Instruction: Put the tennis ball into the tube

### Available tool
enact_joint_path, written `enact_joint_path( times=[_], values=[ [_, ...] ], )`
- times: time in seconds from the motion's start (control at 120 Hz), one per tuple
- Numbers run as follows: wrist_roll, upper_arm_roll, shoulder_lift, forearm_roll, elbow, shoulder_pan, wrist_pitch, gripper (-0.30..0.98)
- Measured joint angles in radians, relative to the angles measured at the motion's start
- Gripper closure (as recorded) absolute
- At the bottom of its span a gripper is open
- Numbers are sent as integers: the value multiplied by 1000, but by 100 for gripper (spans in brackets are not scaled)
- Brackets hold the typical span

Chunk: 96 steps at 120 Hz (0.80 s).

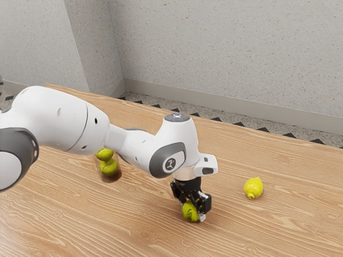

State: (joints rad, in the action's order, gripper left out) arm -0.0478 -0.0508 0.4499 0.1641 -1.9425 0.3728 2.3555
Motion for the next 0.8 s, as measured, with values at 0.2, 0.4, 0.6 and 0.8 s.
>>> enact_joint_path(
  times=[0.2,0.4,0.6,0.8],
  values=[
    [-9,16,-130,-7,-8,-8,-82,33],
    [-16,21,-280,-12,-9,-116,-259,34],
    [-17,29,-400,-29,-6,-216,-414,35],
    [-16,133,-428,-61,75,-207,-548,35]
  ],
)
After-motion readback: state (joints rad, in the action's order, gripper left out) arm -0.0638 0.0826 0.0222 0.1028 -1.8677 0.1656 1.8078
